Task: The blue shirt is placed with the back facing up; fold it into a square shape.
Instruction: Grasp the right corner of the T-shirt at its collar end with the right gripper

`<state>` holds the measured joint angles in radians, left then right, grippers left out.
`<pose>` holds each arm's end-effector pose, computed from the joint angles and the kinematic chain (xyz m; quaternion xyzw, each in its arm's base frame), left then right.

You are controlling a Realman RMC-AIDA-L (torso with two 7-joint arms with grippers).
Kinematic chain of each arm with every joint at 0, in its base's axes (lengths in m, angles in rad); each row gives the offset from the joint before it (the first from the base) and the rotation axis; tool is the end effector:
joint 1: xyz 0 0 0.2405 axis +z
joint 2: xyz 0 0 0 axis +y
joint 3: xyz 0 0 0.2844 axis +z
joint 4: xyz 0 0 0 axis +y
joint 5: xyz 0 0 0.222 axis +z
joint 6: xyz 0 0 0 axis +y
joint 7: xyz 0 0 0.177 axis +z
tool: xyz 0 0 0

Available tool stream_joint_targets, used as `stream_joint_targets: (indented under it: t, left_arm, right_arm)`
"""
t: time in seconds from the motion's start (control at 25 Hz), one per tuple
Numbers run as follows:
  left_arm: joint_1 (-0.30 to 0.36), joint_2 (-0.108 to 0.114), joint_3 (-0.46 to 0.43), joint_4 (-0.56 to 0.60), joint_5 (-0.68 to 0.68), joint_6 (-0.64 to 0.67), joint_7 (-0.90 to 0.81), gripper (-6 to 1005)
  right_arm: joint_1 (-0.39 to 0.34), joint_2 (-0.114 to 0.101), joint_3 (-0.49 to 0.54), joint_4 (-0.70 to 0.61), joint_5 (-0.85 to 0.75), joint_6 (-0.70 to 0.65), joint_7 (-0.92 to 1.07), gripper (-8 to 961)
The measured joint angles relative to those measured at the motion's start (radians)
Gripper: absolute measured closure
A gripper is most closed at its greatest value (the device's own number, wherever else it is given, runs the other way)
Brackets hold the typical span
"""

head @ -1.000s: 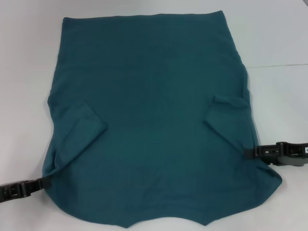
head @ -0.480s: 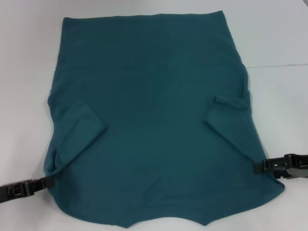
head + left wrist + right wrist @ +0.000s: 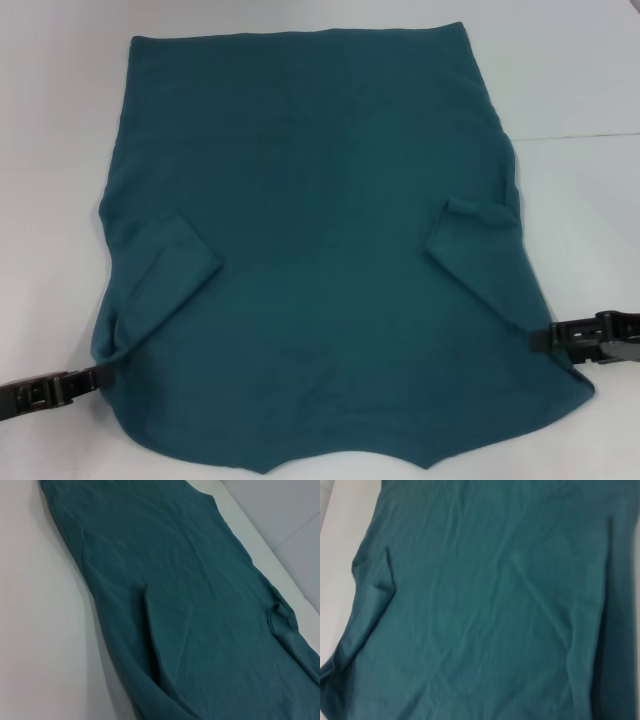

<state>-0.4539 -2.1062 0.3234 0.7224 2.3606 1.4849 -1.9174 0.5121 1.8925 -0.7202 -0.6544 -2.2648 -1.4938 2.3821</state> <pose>-0.3703 0.3338 -0.0203 -0.7853 -0.5552 -0.2058 0.1808 0.3657 0.3633 0.0233 -0.7424 0.6506 0.1040 0.1211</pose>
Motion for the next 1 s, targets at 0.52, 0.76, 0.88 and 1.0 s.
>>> stream_joint_targets:
  t: [0.52, 0.76, 0.88, 1.0]
  left_arm:
    - [-0.003, -0.001, 0.000, 0.000, 0.000, -0.002, 0.000, 949]
    - [-0.003, -0.003, 0.000, 0.000, -0.001, -0.002, 0.000, 950]
    - [-0.003, -0.003, 0.000, 0.000, -0.001, -0.002, 0.000, 950]
    - [-0.004, -0.003, 0.000, 0.000, -0.002, -0.002, 0.000, 950]
  right_arm:
    - [-0.029, -0.004, 0.057, -0.019, -0.069, -0.009, 0.007, 128]
    - [-0.035, -0.002, 0.056, -0.019, -0.073, -0.010, 0.006, 128]
    - [-0.035, 0.001, 0.050, -0.019, -0.073, -0.011, 0.006, 127]
    - [-0.034, 0.006, 0.047, -0.019, -0.080, -0.011, 0.005, 127]
